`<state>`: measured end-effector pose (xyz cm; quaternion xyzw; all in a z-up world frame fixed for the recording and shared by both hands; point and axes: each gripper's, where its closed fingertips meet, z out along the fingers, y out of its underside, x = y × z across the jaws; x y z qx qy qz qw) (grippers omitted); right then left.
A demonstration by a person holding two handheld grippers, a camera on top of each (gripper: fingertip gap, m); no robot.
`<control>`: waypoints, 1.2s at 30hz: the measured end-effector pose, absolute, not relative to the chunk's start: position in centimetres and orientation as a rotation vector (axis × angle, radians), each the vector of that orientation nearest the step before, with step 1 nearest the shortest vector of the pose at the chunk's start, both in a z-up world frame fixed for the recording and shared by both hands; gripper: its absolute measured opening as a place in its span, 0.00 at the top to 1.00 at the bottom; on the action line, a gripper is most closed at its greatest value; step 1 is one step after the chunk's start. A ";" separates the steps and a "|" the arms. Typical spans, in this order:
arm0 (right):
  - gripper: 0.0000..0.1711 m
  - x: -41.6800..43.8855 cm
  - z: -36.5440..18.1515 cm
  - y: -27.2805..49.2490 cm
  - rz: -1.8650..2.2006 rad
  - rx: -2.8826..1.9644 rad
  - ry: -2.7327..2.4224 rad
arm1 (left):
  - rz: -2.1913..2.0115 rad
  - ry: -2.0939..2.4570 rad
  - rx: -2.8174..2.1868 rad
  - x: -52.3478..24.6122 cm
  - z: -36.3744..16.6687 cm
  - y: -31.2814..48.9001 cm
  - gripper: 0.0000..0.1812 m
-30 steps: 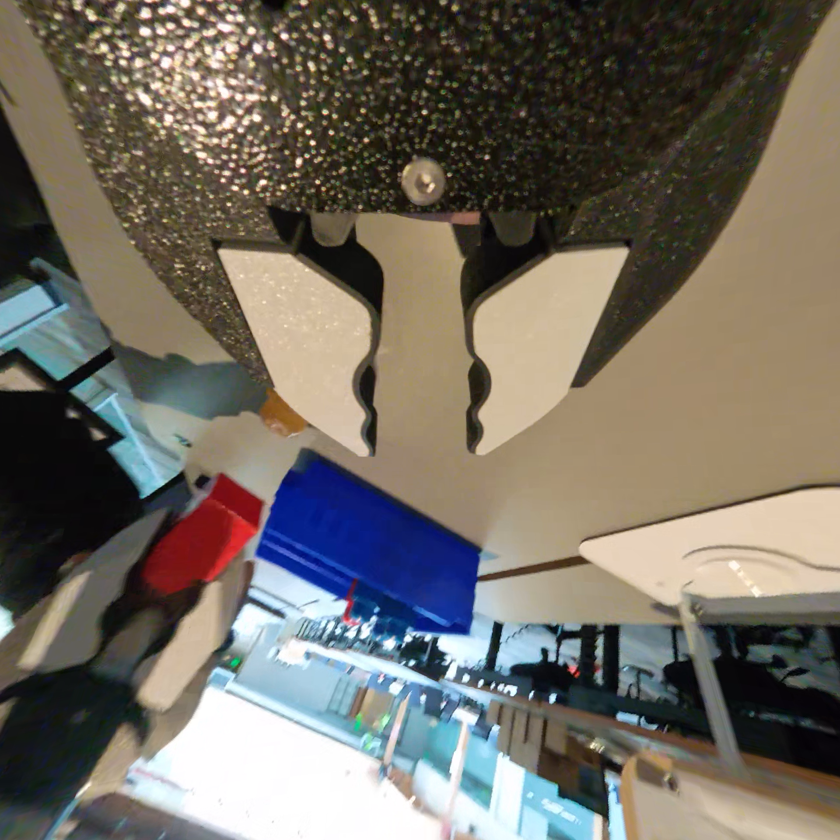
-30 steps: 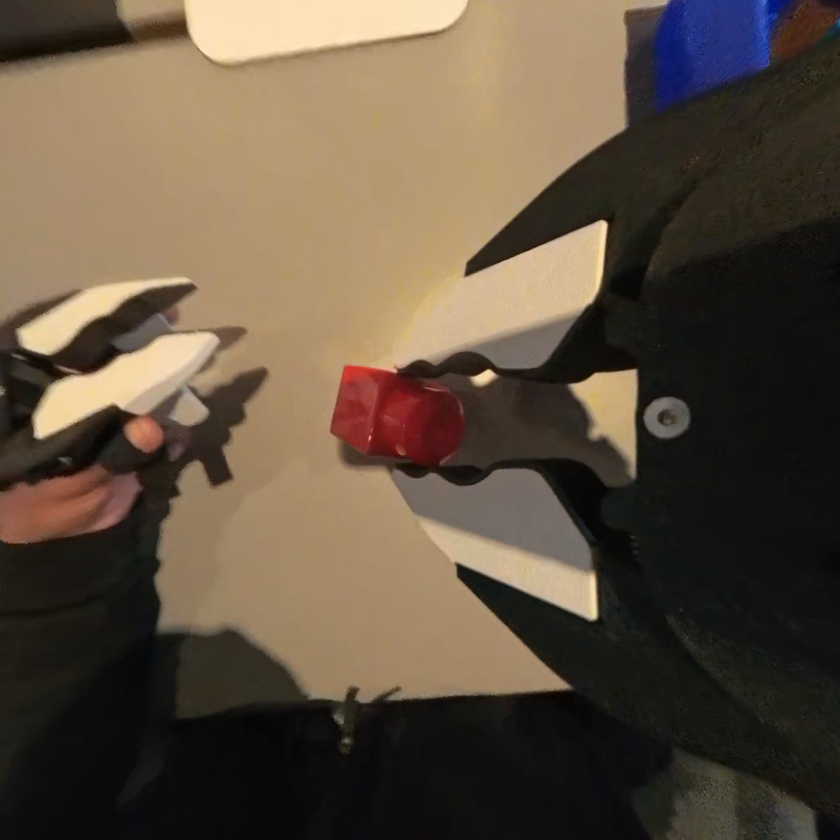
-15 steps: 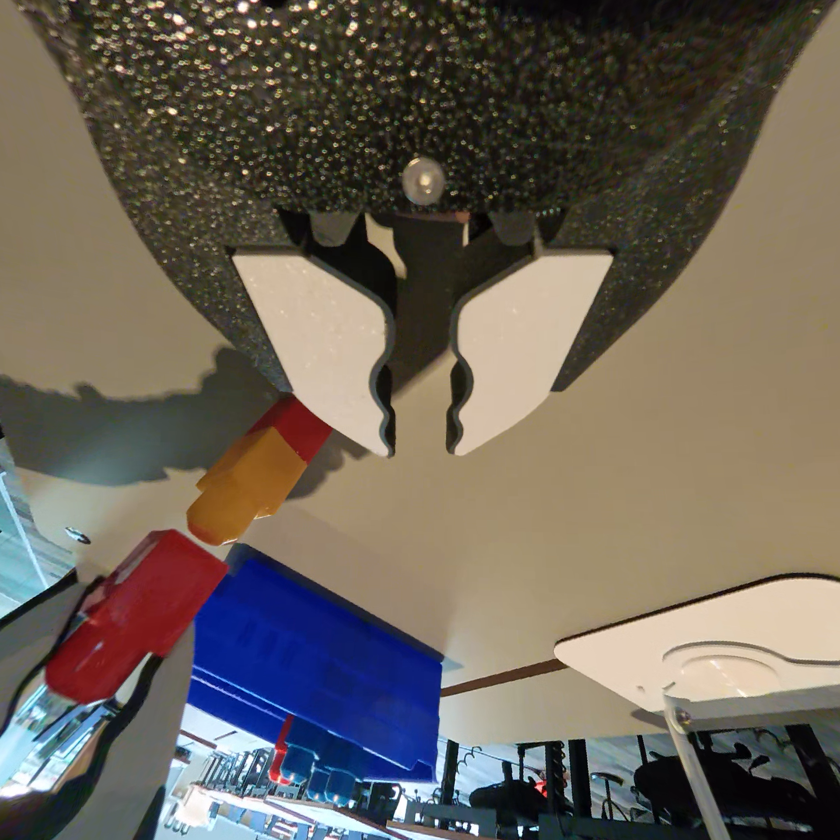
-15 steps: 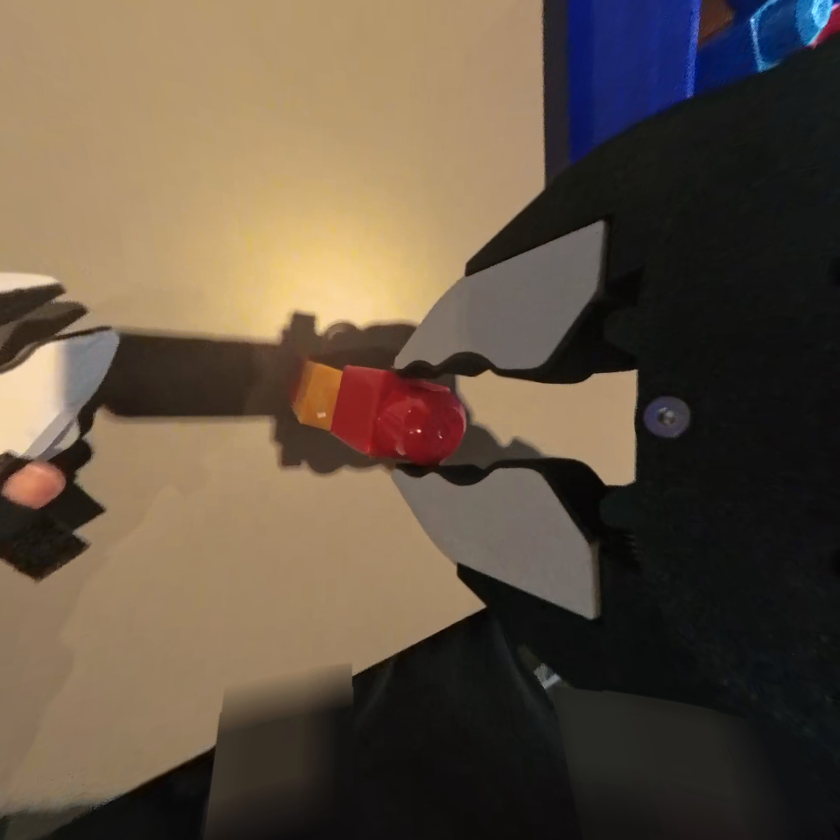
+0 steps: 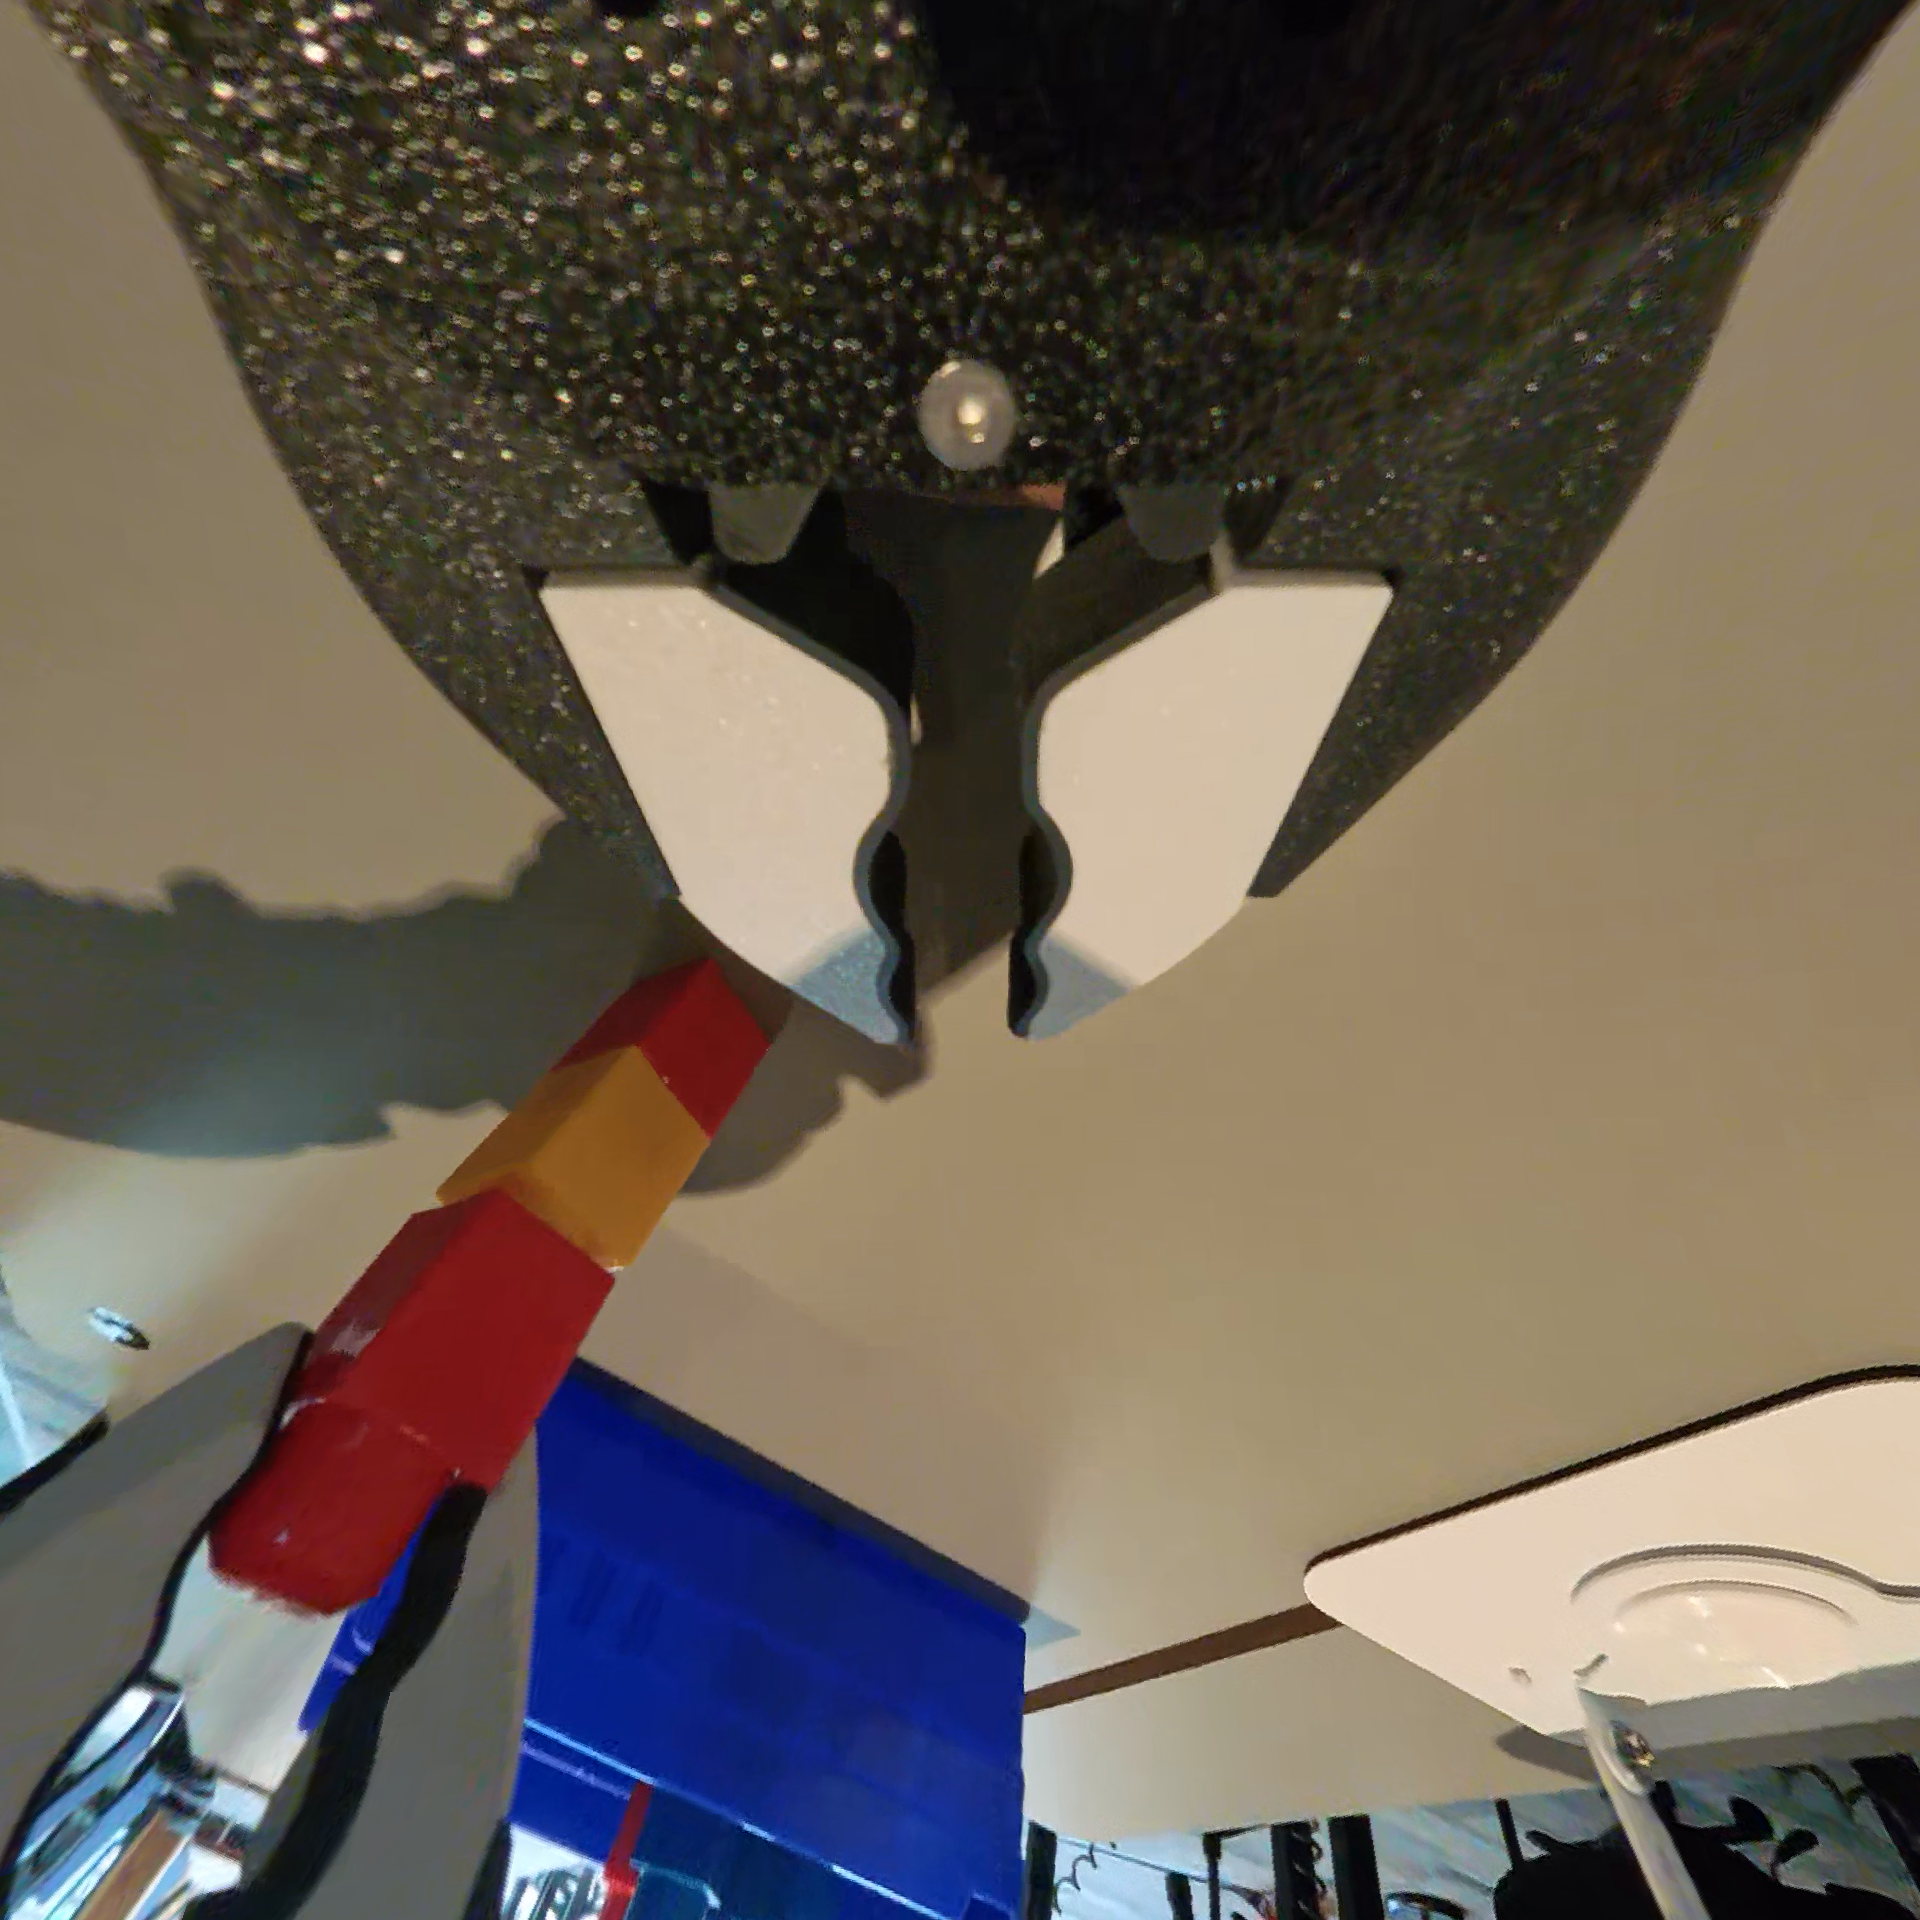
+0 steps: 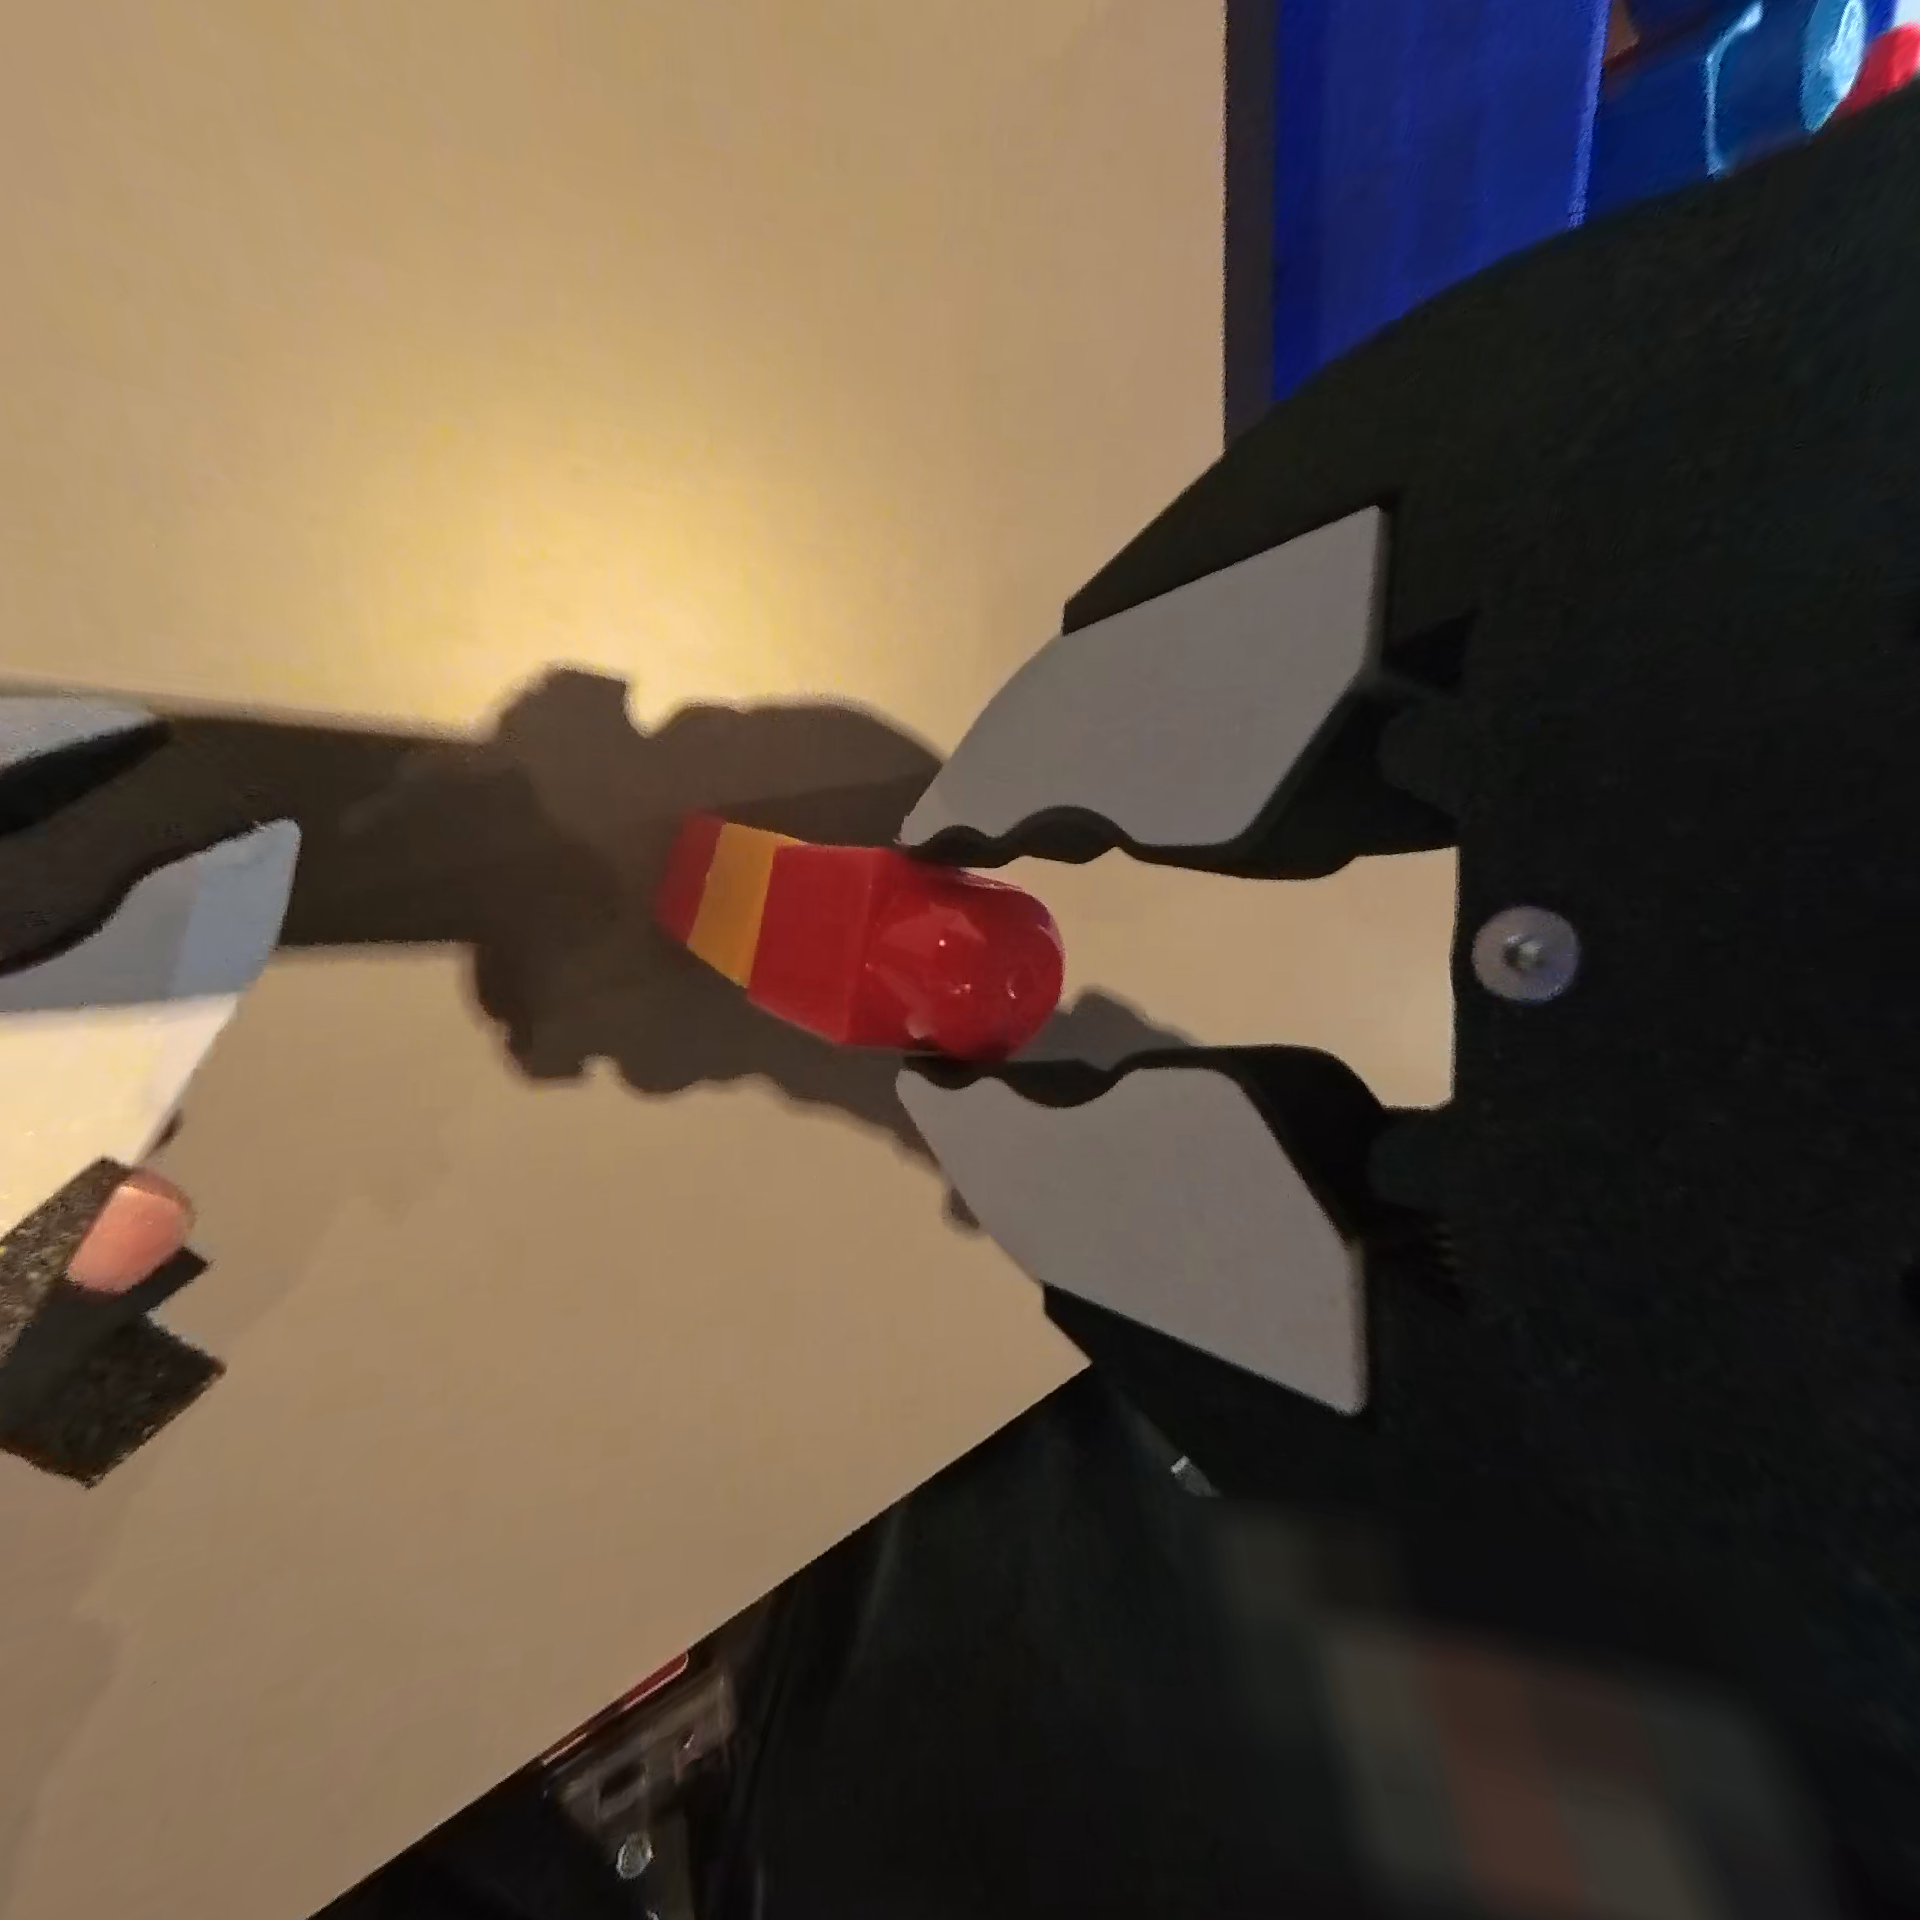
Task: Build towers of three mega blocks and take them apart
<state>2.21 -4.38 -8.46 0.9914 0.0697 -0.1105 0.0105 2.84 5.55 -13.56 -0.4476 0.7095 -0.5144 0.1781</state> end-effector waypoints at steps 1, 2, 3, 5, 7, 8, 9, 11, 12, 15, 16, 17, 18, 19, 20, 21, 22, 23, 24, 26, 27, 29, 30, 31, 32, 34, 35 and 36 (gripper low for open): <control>0.80 2.2 -8.6 -4.4 -0.343 3.087 0.221 | -1.444 2.017 -1.258 2.8 -13.7 5.4 0.91; 0.80 2.2 -8.7 -4.3 -0.340 3.083 0.219 | -1.436 2.027 -1.252 2.7 -13.7 5.3 0.91; 0.80 2.2 -8.8 -4.2 -0.336 3.079 0.215 | -1.431 2.036 -1.247 2.6 -13.8 5.2 0.91; 0.80 2.2 -8.8 -4.2 -0.324 3.065 0.219 | -1.425 2.051 -1.241 2.5 -13.9 4.9 0.91; 0.80 2.2 -8.9 -4.1 -0.317 3.061 0.219 | -1.423 2.056 -1.239 2.5 -14.0 4.8 0.91; 0.80 2.2 -8.9 -4.2 -0.306 3.065 0.221 | -1.424 2.058 -1.238 2.4 -14.0 4.8 0.91; 0.80 2.3 -9.0 -4.2 -0.289 3.074 0.216 | -1.426 2.059 -1.240 2.4 -14.0 4.8 0.91; 0.80 2.2 -9.2 -4.2 -0.287 3.105 0.193 | -1.428 2.064 -1.241 2.4 -14.1 4.7 0.91; 0.80 2.1 -9.3 -4.1 -0.294 3.122 0.176 | -1.428 2.071 -1.236 2.3 -14.1 4.6 0.91; 0.79 2.0 -9.5 -4.0 -0.324 3.182 0.116 | -1.439 2.130 -1.200 1.8 -14.3 3.7 0.91; 0.79 2.0 -9.5 -3.9 -0.328 3.203 0.106 | -1.437 2.143 -1.187 1.7 -14.4 3.4 0.91; 0.79 2.0 -9.5 -3.9 -0.323 3.223 0.104 | -1.435 2.152 -1.171 1.6 -14.4 3.1 0.90; 0.79 1.9 -9.6 -3.9 -0.313 3.239 0.117 | -1.442 2.167 -1.149 1.4 -14.3 2.8 0.89; 0.79 1.9 -9.6 -3.9 -0.303 3.254 0.142 | -1.449 2.189 -1.126 1.2 -14.4 2.4 0.87; 0.79 2.0 -9.6 -3.8 -0.295 3.269 0.159 | -1.448 2.213 -1.104 1.0 -14.4 2.1 0.86; 0.79 2.0 -9.6 -3.6 -0.287 3.292 0.178 | -1.447 2.234 -1.086 0.8 -14.5 1.9 0.85; 0.79 2.1 -9.5 -3.3 -0.269 3.332 0.202 | -1.451 2.252 -1.069 0.6 -14.6 1.6 0.83; 0.79 2.1 -9.4 -2.9 -0.249 3.384 0.218 | -1.460 2.270 -1.053 0.4 -14.6 1.4 0.82; 0.78 2.0 -9.2 -2.6 -0.250 3.439 0.233 | -1.476 2.283 -1.037 0.2 -14.5 1.3 0.81; 0.75 1.6 -8.4 -2.5 -0.286 3.561 0.264 | -1.519 2.295 -1.007 -0.2 -14.3 1.0 0.79; 0.73 1.5 -7.9 -2.6 -0.295 3.633 0.278 | -1.547 2.309 -0.989 -0.4 -14.1 0.8 0.78; 0.70 1.7 -7.4 -3.1 -0.291 3.769 0.286 | -1.617 2.363 -0.939 -0.9 -13.9 0.3 0.75; 0.69 1.8 -7.3 -3.4 -0.297 3.831 0.278 | -1.648 2.376 -0.904 -0.8 -13.7 0.0 0.71; 0.69 1.8 -7.3 -3.6 -0.318 3.896 0.269 | -1.666 2.374 -0.870 -0.4 -13.5 -0.1 0.68; 0.69 1.9 -7.3 -3.6 -0.342 3.954 0.247 | -1.669 2.367 -0.844 0.2 -13.3 -0.1 0.67; 0.68 2.2 -7.7 -3.7 -0.383 4.020 0.223 | -1.659 2.380 -0.804 1.2 -13.3 -0.5 0.65; 0.68 2.2 -7.9 -3.6 -0.402 4.047 0.243 | -1.658 2.400 -0.775 1.5 -13.4 -1.0 0.64; 0.68 2.1 -8.0 -3.5 -0.430 4.066 0.269 | -1.650 2.423 -0.742 1.6 -13.5 -1.5 0.63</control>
